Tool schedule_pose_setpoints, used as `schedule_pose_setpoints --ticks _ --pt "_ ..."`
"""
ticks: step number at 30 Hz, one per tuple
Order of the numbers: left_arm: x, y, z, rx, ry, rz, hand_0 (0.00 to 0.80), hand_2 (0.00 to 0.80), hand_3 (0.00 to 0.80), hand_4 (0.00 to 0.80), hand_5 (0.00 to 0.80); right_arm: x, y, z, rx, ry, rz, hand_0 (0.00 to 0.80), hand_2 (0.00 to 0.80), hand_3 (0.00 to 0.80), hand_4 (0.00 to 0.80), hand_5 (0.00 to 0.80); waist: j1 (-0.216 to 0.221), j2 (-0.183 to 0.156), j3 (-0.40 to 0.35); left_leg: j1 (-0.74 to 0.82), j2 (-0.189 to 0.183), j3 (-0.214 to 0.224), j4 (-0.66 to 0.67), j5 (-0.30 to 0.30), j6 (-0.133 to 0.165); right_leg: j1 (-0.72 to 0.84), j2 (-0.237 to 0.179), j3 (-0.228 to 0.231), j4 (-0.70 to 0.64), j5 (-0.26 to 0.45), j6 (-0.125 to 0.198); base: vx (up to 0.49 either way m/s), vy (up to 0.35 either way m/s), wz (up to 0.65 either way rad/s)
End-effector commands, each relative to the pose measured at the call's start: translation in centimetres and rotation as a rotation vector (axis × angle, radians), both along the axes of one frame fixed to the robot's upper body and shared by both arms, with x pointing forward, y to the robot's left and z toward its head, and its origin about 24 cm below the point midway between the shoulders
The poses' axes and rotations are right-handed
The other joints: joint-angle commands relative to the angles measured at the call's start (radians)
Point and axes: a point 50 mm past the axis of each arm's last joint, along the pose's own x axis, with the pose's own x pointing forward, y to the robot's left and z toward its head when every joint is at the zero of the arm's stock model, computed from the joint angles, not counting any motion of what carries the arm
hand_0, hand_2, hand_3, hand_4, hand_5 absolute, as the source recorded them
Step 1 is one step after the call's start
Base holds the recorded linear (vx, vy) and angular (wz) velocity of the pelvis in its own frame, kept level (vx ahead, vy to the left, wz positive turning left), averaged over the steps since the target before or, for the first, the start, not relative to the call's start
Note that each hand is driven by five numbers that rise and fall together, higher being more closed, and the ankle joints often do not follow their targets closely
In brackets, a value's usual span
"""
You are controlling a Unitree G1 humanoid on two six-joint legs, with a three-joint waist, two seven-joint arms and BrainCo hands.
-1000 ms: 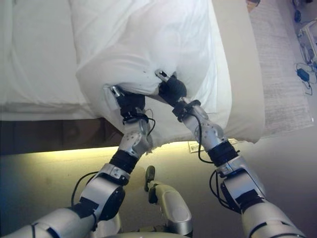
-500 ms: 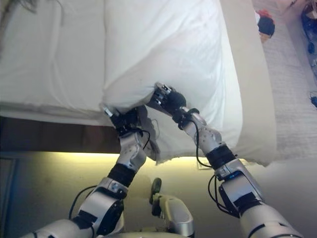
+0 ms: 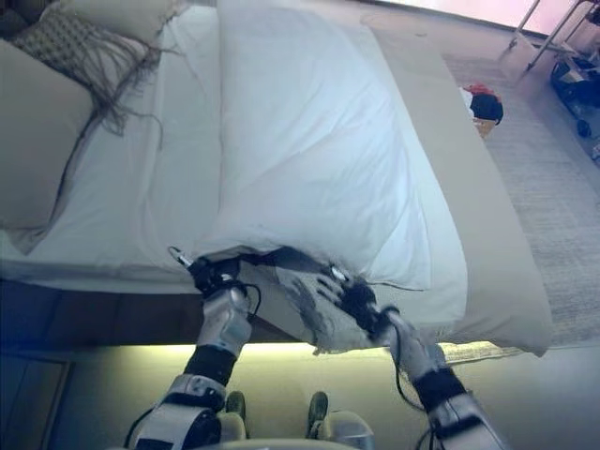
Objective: Make the bed neatly
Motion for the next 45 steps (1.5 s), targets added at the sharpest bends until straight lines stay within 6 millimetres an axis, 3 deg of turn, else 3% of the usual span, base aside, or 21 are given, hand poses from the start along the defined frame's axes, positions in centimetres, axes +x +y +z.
schedule_pose_setpoints --ticks 1,5,8,15,20,22,26,27,29,32,37,39,42,45 --pt "0.2 6.5 2.4 0.209 -0.209 0.106 0.000 0.000 0.000 0.000 0.000 -3.9 -0.6 -3.6 0.069 0.119 -0.015 0.000 0.000 0.000 0.000 0.000 0.033 0.031 -0.127 0.047 -0.004 0.017 -0.016 -0.049 -0.016 -0.022 -0.103 0.030 0.042 -0.014 0.112 -0.001 0.074 -0.11" --pt "-0.7 10.0 1.0 0.251 -0.185 0.108 0.000 0.000 0.000 0.000 0.000 -7.8 -3.2 -7.5 0.079 0.310 -0.190 0.000 0.000 0.000 0.000 0.000 0.033 0.049 -0.151 0.072 -0.015 0.022 -0.029 -0.057 -0.012 -0.006 -0.106 0.041 0.029 -0.009 0.117 0.003 0.081 -0.09" --pt "-2.0 13.0 0.0 0.272 -0.123 0.121 0.000 0.000 0.000 0.000 0.000 -11.4 -6.9 -9.4 -0.040 0.468 -0.385 0.000 0.000 0.000 0.000 0.000 0.036 0.070 -0.170 0.088 -0.027 0.024 -0.039 -0.068 -0.006 0.003 -0.112 0.047 0.025 -0.008 0.123 0.012 0.096 -0.18" --pt "-6.0 17.8 -2.6 0.285 0.072 0.134 0.000 0.000 0.000 0.000 0.000 -16.8 -13.2 -9.7 -0.303 0.642 -0.592 0.000 0.000 0.000 0.000 0.000 0.043 0.094 -0.181 0.106 -0.068 0.017 -0.036 -0.108 0.022 0.004 -0.140 0.064 0.020 0.010 0.148 0.026 0.084 -0.10" --pt "-9.7 20.8 -4.1 0.246 0.218 0.222 0.000 0.000 0.000 0.000 0.000 -16.6 -14.0 -9.4 -0.319 0.610 -0.596 0.000 0.000 0.000 0.000 0.000 0.059 0.100 -0.181 0.113 -0.089 0.022 -0.055 -0.109 0.038 -0.020 -0.158 0.050 0.035 0.039 0.158 -0.011 0.054 -0.07" --pt "-10.4 21.4 -4.2 0.231 0.250 0.249 0.000 0.000 0.000 0.000 0.000 -16.1 -13.7 -9.4 -0.309 0.600 -0.586 0.000 0.000 0.000 0.000 0.000 0.066 0.103 -0.181 0.105 -0.089 0.027 -0.061 -0.098 0.048 -0.022 -0.122 0.047 0.083 -0.007 0.146 -0.078 0.030 -0.13" --pt "-8.8 19.9 -4.3 0.224 0.250 0.185 0.000 0.000 0.000 0.000 0.000 -15.4 -12.7 -9.6 -0.261 0.580 -0.595 0.000 0.000 0.000 0.000 0.000 0.053 0.098 -0.185 0.088 -0.110 -0.046 -0.056 -0.092 0.072 -0.046 0.001 0.134 0.189 -0.106 0.076 -0.061 -0.030 0.03" --pt "-8.2 19.5 -4.2 0.230 0.244 0.171 0.000 0.000 0.000 0.000 0.000 -15.4 -12.6 -9.6 -0.258 0.580 -0.588 0.000 0.000 0.000 0.000 0.000 0.052 0.093 -0.189 0.083 -0.119 -0.063 -0.049 -0.092 0.073 -0.046 0.011 0.143 0.175 -0.109 0.064 -0.044 -0.096 0.03" --pt "-7.3 19.1 -3.8 0.228 0.233 0.162 0.000 0.000 0.000 0.000 0.000 -15.2 -12.2 -9.7 -0.264 0.578 -0.565 0.000 0.000 0.000 0.000 0.000 0.064 0.088 -0.191 0.076 -0.123 -0.075 -0.036 -0.094 0.066 -0.024 0.006 0.107 0.146 -0.117 0.049 -0.048 -0.152 0.05" --pt "-6.9 19.1 -3.2 0.247 0.233 0.134 0.000 0.000 0.000 0.000 0.000 -14.4 -12.2 -9.6 -0.275 0.566 -0.544 0.000 0.000 0.000 0.000 0.000 0.076 0.088 -0.191 0.076 -0.122 -0.078 -0.049 -0.073 0.047 0.005 0.011 0.081 0.070 -0.087 0.048 -0.062 -0.174 0.11" --pt "-5.9 19.4 -2.0 0.276 0.219 0.068 0.000 0.000 0.000 0.000 0.000 -13.3 -12.2 -9.3 -0.292 0.534 -0.518 0.000 0.000 0.000 0.000 0.000 0.091 0.105 -0.184 0.023 -0.117 -0.075 -0.087 -0.008 0.010 0.040 0.033 0.082 -0.006 -0.070 0.039 -0.093 -0.108 0.04" --pt "-5.3 19.3 -1.5 0.275 0.206 0.052 0.000 0.000 0.000 0.000 0.000 -13.1 -12.5 -9.2 -0.305 0.535 -0.540 0.000 0.000 0.000 0.000 0.000 0.089 0.102 -0.179 -0.009 -0.093 -0.041 -0.071 0.002 -0.009 0.044 0.026 0.056 -0.008 -0.079 0.031 -0.137 -0.047 0.19" --pt "-4.7 18.7 -1.4 0.278 0.194 0.025 0.000 0.000 0.000 0.000 0.000 -13.5 -13.4 -8.9 -0.306 0.538 -0.595 0.000 0.000 0.000 0.000 0.000 0.063 0.090 -0.173 -0.027 -0.014 0.041 -0.018 0.006 -0.033 0.034 -0.003 0.004 0.019 -0.089 0.025 -0.144 0.063 0.34" --pt "-4.8 18.6 -1.9 0.264 0.215 0.050 0.000 0.000 0.000 0.000 0.000 -14.4 -14.7 -8.7 -0.316 0.555 -0.631 0.000 0.000 0.000 0.000 0.000 0.030 0.089 -0.167 -0.009 0.117 0.095 0.037 0.092 -0.078 0.026 -0.027 -0.035 0.076 -0.120 0.015 -0.086 0.126 0.34"
